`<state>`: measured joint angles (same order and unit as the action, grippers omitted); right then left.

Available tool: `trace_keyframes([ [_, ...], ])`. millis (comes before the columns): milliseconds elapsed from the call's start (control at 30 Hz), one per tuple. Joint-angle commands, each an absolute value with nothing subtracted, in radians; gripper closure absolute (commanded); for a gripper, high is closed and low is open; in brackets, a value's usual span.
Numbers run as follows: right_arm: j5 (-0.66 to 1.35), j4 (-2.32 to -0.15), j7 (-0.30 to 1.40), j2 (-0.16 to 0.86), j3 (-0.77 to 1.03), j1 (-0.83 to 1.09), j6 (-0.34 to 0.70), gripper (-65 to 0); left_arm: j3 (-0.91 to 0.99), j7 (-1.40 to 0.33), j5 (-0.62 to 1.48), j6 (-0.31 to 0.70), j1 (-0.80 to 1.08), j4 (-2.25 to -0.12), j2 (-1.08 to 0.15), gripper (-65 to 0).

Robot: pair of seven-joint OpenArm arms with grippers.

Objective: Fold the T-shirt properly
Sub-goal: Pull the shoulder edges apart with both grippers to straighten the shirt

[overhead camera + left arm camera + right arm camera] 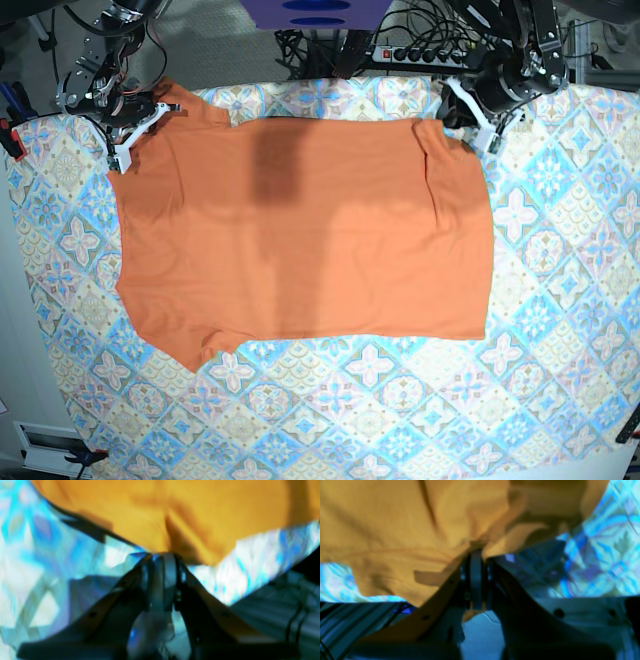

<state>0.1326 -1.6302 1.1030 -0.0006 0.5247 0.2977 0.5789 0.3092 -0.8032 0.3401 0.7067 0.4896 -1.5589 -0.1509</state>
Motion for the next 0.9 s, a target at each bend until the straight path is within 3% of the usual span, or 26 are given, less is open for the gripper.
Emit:
trace_keyframes([
  [0, 0.133, -1.67, 1.099, 0.008, 0.532, 0.298, 0.581, 0.0, 0.309, -0.857, 0.297, 0.698, 0.518, -1.596, -0.156, -6.7],
  [167, 0.131, -1.756, 1.084, -0.012, 0.582, 0.314, 0.581, 0.0, 0.321, -0.863, 0.297, 0.698, 0.559, -1.718, -0.156, -6.6],
  [367, 0.131, -1.79, 1.066, -0.019, 0.601, 0.329, 0.581, 0.0, 0.41, -0.863, 0.306, 0.698, 0.558, -1.721, -0.156, -6.6],
  [767, 0.131, -1.83, 1.015, -0.019, 0.601, 0.354, 0.581, -0.1, 0.417, -0.912, 0.452, 0.698, 0.558, -1.724, -0.22, -7.1],
  [867, 0.131, -1.825, 1.015, -0.019, 0.601, 0.354, 0.581, -0.3, 0.417, -0.935, 0.453, 0.698, 0.562, -1.738, -0.222, -11.4],
])
